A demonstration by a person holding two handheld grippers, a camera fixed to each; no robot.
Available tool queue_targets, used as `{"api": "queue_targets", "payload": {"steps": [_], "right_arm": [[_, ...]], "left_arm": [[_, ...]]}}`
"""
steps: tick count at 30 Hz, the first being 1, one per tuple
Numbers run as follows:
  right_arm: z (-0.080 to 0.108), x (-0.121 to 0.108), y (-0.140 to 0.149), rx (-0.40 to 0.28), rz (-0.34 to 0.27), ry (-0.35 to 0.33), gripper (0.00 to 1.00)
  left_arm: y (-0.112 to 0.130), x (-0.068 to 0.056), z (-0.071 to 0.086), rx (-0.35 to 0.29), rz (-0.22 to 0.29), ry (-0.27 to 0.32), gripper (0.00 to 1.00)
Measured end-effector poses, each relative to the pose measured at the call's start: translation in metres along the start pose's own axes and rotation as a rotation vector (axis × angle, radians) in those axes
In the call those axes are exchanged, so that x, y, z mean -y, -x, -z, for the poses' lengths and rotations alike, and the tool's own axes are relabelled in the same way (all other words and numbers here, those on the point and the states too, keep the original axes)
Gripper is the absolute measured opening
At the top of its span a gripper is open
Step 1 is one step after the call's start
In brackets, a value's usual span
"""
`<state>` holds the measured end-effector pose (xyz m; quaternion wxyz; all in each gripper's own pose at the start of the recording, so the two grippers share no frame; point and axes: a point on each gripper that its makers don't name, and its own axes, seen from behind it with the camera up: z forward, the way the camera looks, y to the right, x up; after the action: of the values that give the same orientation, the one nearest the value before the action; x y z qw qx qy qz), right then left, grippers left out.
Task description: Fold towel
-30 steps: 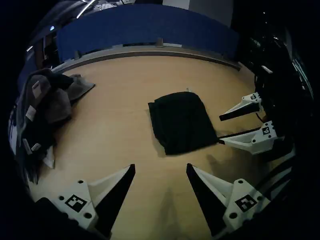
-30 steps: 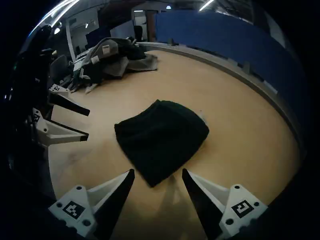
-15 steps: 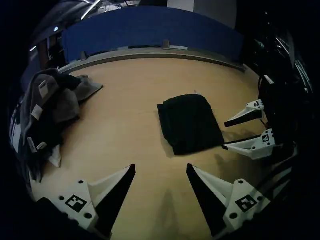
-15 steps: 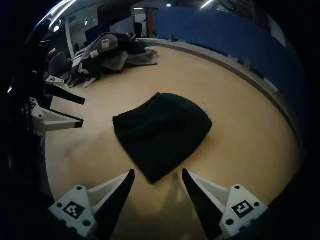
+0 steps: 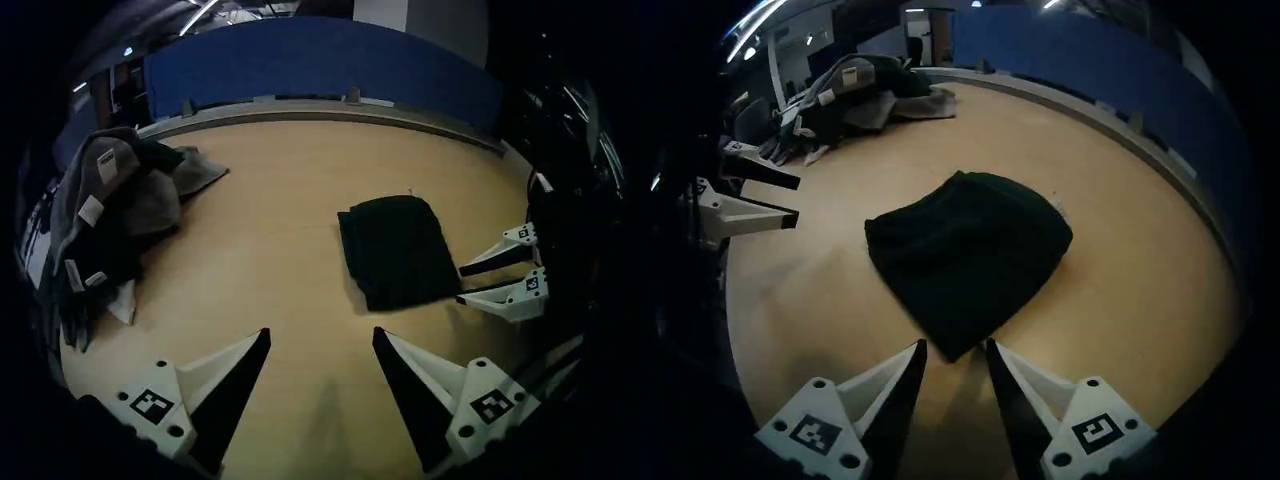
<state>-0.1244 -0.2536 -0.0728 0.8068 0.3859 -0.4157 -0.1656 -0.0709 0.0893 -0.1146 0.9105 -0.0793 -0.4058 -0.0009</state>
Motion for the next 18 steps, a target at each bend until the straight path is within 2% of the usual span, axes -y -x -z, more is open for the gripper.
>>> {"api": "queue_targets", "payload": {"steps": [6, 9, 14, 17, 18], "right_arm": [[-0.003, 0.001, 0.004, 0.010, -0.013, 0.008, 0.48], [-0.005, 0.000, 0.006, 0.015, -0.017, 0.015, 0.33], [-0.008, 0.001, 0.006, 0.009, -0.035, 0.011, 0.23], [-0.008, 0.001, 0.006, 0.008, -0.053, 0.008, 0.10], [-0.008, 0.001, 0.005, 0.008, -0.058, 0.005, 0.09]], "left_arm": [[-0.001, 0.010, 0.002, -0.012, 0.024, -0.029, 0.95], [-0.002, 0.014, 0.004, -0.018, 0.035, -0.041, 0.95], [-0.002, 0.018, 0.006, -0.022, 0.051, -0.049, 0.95], [-0.002, 0.019, 0.006, -0.023, 0.055, -0.051, 0.95], [-0.002, 0.020, 0.006, -0.023, 0.055, -0.051, 0.95]]}}
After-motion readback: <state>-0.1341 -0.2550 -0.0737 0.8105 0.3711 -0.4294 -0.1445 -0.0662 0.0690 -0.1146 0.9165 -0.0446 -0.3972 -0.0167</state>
